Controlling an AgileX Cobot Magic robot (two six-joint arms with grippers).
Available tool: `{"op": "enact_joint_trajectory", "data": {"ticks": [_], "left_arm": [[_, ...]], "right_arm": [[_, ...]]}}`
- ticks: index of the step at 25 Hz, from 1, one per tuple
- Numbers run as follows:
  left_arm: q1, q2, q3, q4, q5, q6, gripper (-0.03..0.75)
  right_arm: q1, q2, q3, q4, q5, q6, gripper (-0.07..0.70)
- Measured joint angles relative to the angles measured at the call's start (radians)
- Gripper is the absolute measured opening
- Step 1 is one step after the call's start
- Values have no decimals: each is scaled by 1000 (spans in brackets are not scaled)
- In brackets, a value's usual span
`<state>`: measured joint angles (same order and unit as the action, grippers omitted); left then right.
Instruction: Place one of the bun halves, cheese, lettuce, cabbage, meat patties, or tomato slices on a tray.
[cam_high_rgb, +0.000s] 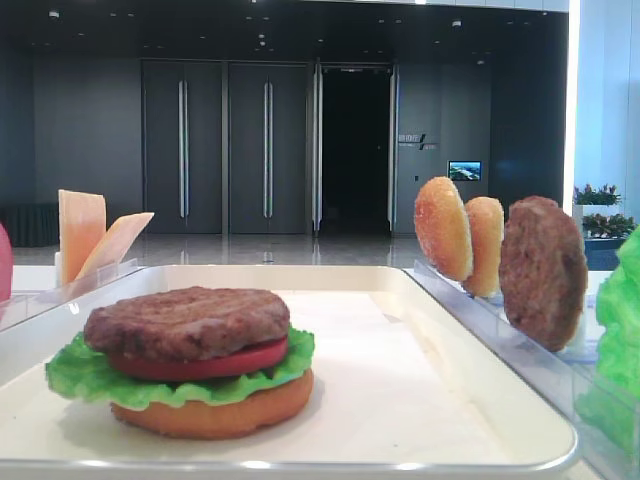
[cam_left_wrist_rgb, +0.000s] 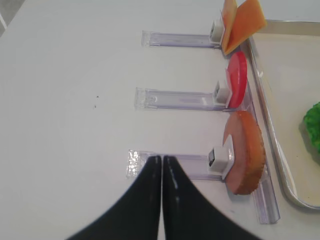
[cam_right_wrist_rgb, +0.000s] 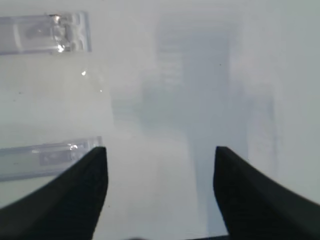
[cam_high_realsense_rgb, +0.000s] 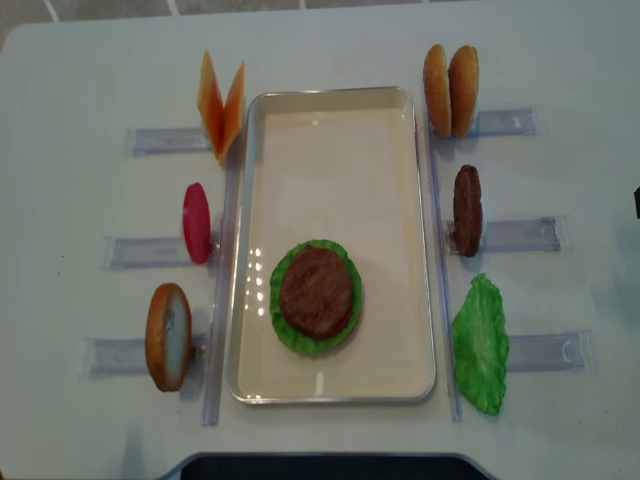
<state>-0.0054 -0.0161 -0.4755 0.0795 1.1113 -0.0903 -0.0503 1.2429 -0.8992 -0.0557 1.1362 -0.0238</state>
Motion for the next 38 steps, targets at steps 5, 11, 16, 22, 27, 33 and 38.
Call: {"op": "enact_joint_trajectory", "data": {"ticks": [5, 11, 16, 22, 27, 33, 38], "left_arm": [[0, 0, 0, 0, 0, 0, 0], [0, 0, 0, 0, 0, 0, 0], [0, 0, 0, 0, 0, 0, 0], [0, 0, 0, 0, 0, 0, 0], [0, 0, 0, 0, 0, 0, 0], [0, 0, 0, 0, 0, 0, 0], [0, 0, 0, 0, 0, 0, 0]], "right_arm": [[0, -92, 67, 0, 11, 8, 464], [0, -323, 238, 14, 5, 9, 464], [0, -595, 374, 37, 11, 9, 464], [0, -867, 394, 41, 3, 9, 464], [0, -1053, 398, 42, 2, 9, 464], [0, -1202, 400, 46, 2, 9, 463], [0, -1247, 400, 48, 2, 9, 463]]}}
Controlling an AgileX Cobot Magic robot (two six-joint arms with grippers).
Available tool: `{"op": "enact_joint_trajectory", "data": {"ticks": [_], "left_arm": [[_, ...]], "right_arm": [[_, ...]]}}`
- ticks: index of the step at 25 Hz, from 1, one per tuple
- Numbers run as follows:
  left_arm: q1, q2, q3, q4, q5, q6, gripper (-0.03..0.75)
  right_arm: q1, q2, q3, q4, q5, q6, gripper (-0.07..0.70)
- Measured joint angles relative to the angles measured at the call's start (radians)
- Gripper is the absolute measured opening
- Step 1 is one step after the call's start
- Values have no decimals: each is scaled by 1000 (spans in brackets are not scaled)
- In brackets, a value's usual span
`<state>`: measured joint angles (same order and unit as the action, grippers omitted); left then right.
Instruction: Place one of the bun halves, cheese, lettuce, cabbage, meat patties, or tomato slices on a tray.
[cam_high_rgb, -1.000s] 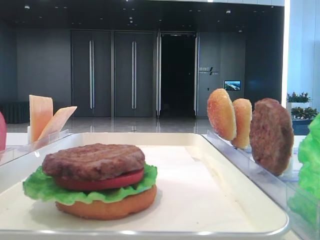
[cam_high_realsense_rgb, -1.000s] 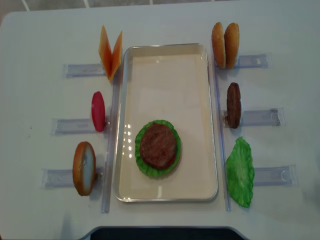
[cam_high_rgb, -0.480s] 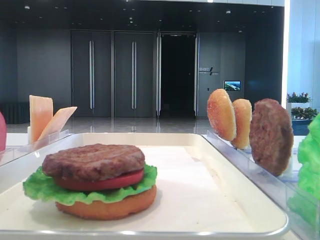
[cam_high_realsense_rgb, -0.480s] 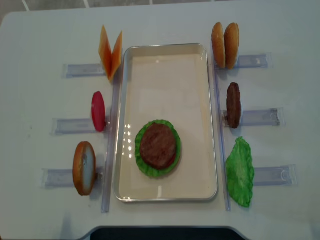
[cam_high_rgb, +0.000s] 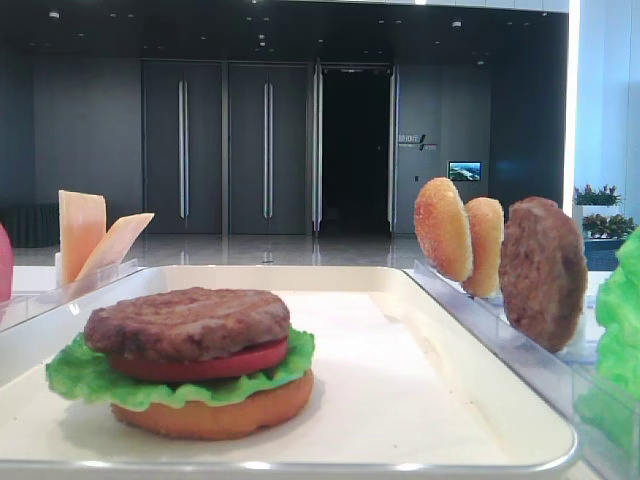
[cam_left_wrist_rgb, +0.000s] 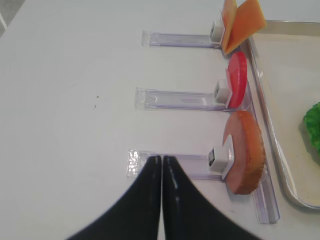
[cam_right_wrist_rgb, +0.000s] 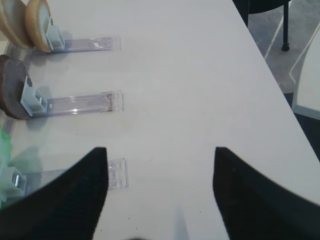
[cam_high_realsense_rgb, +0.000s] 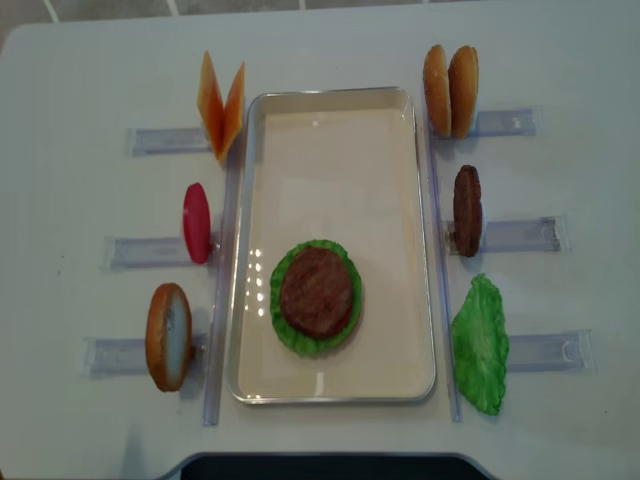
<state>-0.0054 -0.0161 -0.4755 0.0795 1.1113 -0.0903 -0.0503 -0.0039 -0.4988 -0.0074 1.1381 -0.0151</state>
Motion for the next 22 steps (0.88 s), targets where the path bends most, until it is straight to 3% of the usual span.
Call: {"op": "enact_joint_trajectory", "data": {"ticks": [22], "left_arm": [[0, 0, 0, 0, 0, 0, 0]], "right_arm": [[0, -3, 0, 1, 0, 0, 463]]}}
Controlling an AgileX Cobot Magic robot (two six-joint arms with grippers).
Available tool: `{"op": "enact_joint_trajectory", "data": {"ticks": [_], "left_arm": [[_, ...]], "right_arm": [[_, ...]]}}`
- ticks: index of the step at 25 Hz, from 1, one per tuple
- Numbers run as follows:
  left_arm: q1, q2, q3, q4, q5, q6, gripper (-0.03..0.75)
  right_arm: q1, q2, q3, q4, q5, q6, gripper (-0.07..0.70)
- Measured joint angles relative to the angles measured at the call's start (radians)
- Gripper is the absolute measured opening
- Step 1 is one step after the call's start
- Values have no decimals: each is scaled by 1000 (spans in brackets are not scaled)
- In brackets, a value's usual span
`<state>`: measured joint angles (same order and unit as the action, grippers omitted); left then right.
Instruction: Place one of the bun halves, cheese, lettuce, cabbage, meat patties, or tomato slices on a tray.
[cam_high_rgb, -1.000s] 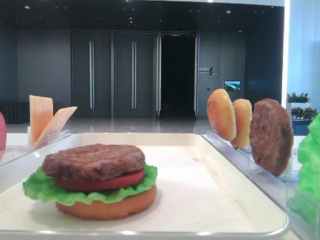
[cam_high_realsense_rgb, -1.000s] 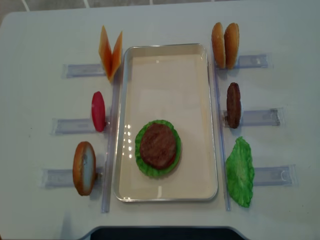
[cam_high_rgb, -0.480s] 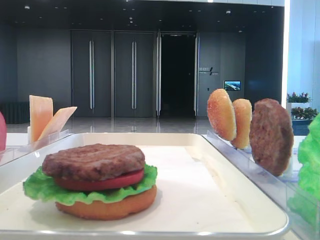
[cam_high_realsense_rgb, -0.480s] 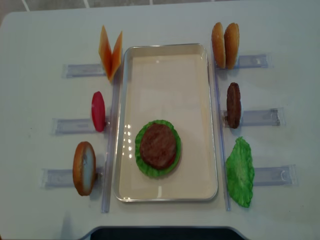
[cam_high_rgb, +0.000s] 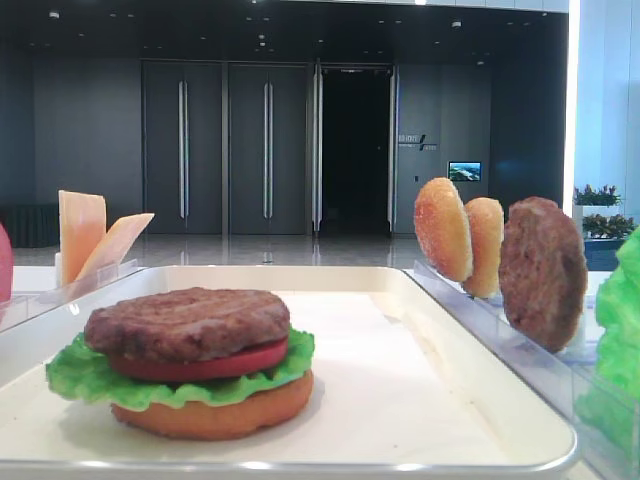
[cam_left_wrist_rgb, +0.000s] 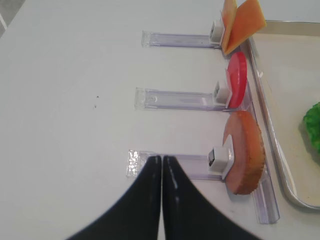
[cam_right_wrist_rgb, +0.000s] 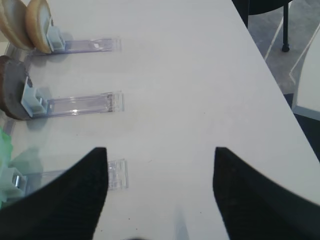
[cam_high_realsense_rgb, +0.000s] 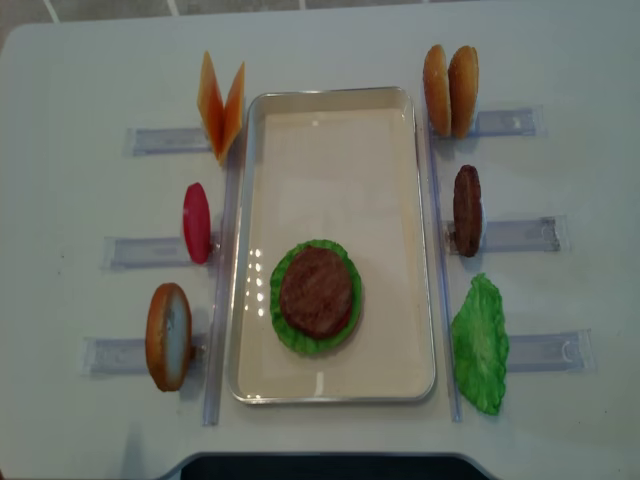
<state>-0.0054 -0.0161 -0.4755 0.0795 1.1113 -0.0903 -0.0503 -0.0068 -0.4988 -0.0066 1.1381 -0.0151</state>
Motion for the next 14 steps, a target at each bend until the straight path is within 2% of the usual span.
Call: {"op": "enact_joint_trajectory", "data": {"ticks": [14], "left_arm": [[0, 0, 0, 0, 0, 0, 0]], "right_arm": [[0, 0, 1, 0, 0, 0, 463]]}}
